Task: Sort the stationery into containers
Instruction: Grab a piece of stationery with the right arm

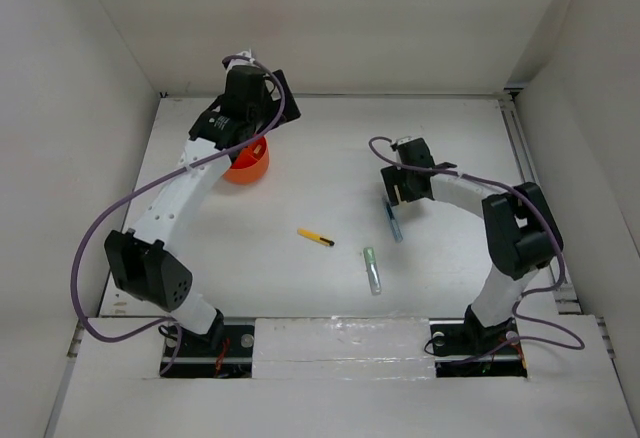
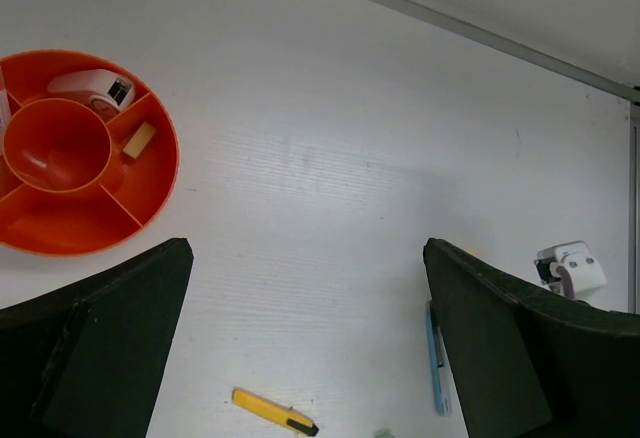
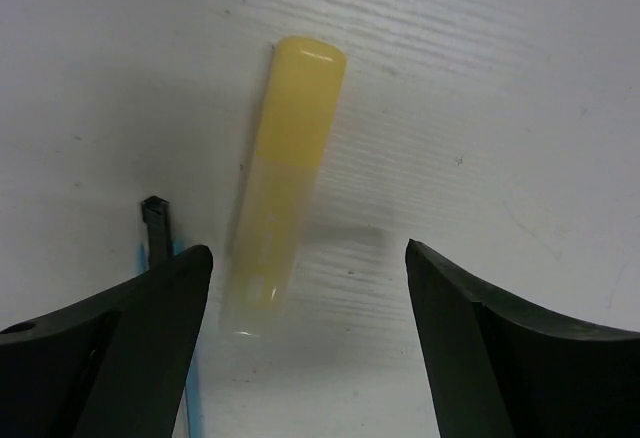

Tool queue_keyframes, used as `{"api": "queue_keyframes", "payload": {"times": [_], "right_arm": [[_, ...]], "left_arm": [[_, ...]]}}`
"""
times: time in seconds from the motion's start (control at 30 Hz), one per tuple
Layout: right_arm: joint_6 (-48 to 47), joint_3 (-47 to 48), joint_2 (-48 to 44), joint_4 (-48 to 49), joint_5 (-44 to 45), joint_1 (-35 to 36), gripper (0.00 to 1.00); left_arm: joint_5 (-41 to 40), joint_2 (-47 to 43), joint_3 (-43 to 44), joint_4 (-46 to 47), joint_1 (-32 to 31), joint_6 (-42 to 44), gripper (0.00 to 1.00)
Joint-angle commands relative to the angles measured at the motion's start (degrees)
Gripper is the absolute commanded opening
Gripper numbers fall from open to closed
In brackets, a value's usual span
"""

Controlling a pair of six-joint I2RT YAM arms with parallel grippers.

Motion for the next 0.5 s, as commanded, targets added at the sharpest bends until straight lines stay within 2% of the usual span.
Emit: {"api": "queue_keyframes", "payload": {"times": [0.0,0.17,0.27,0.3,0.33,0.4,0.43,0.47], "right_arm": [[1.33,-0.28,1.37,1.82,-1.35,-0.56,0.8],[2.12,-0.89,3.74,2.34,-2.5,-0.56,0.71],[2.12,-0.89,4.28,2.34,-3.73,-0.56,0.58],[2.12,-0.89,4.89,2.34,-4.34,-0.56,0.49],[2.12,-0.89,5.41,2.34,-4.96,-0.56,0.29],[2.12,-0.89,5.42,2.34,-6.01,-1.17,0.07],[2.12,-0.89,5.42,2.34,-6.02,-1.69,0.0],[2.12,-0.89,5.42,2.34,-6.02,-1.7,0.0]], "left_arm": [[-0.37,-4.15,0.41,1.19,0.33,-0.92,1.0],[0.86,-4.15,-0.2,2.24,0.33,-0.92,1.0],[1.39,-4.15,-0.2,2.24,0.33,-0.92,1.0],[1.39,-4.15,-0.2,2.24,0.33,-0.92,1.0],[1.39,-4.15,-0.2,2.24,0.33,-0.4,1.0],[1.39,-4.15,-0.2,2.24,0.33,-0.39,1.0],[2.61,-4.15,-0.2,2.24,0.33,-0.39,1.0],[3.23,-4.15,-0.9,2.85,0.33,-0.39,1.0]]}}
